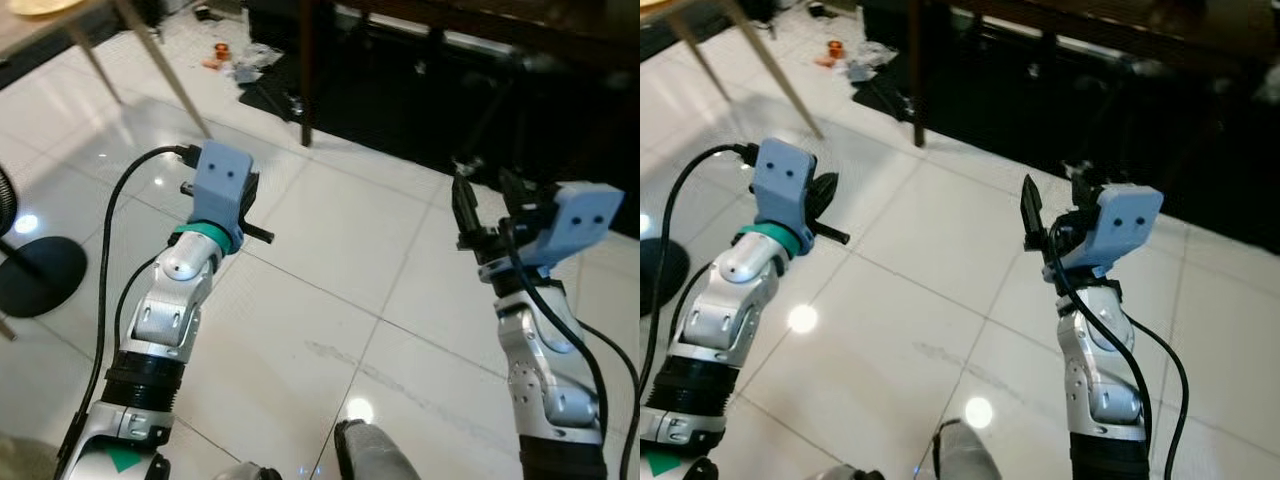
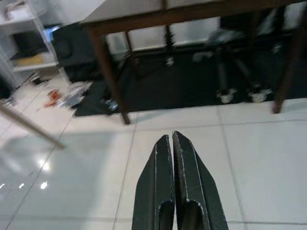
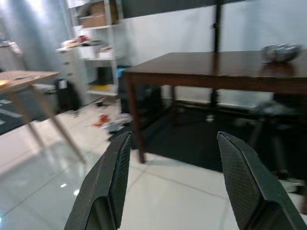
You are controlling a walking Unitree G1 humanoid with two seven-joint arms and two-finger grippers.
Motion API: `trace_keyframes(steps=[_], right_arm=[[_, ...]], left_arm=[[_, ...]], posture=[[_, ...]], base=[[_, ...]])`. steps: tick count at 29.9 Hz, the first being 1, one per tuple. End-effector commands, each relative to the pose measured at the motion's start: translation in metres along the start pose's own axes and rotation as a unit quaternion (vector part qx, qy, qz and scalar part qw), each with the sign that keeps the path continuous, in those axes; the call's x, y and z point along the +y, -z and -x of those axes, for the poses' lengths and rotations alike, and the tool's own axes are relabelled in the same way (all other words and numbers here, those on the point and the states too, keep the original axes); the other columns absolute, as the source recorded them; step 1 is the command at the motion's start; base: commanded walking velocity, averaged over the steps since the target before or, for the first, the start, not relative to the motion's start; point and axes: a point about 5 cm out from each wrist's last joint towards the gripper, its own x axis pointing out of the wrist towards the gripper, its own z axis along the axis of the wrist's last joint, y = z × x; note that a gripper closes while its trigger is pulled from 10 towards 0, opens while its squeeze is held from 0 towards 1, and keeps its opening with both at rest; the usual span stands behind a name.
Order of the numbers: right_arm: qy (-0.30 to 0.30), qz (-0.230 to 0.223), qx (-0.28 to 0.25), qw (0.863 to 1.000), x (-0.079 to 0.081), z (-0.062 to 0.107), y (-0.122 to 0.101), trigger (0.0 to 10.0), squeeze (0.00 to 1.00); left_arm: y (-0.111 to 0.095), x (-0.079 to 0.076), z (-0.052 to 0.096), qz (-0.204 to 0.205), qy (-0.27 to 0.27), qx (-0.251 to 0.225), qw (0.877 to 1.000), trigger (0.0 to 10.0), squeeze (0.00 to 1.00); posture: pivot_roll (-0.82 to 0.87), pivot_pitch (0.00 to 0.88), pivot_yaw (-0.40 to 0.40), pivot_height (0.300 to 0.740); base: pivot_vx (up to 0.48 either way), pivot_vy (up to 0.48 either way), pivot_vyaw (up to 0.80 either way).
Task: Setting the table
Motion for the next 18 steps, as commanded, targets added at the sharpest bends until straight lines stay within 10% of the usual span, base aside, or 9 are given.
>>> trace_keyframes(steps=[1, 18], right_arm=[[0.001, 0.001, 0.012, 1.000, -0.0001, 0.0022, 0.0042, 10.0, 0.00], [0.007, 0.002, 0.014, 1.000, -0.0020, 0.0021, 0.0043, 10.0, 0.00]], left_arm=[[0.0035, 0.0011, 0.0019, -0.003, -0.003, 0.009, 1.000, 10.0, 0.00], [-0.0024, 0.0003, -0.0012, -0.002, -0.003, -0.002, 1.000, 10.0, 0.00]], posture=[[-0.06, 0.000, 0.083, 0.740], [-0.07, 0.000, 0.083, 0.740]], base=[[0.000, 0.000, -0.80], [0.000, 0.000, -0.80]])
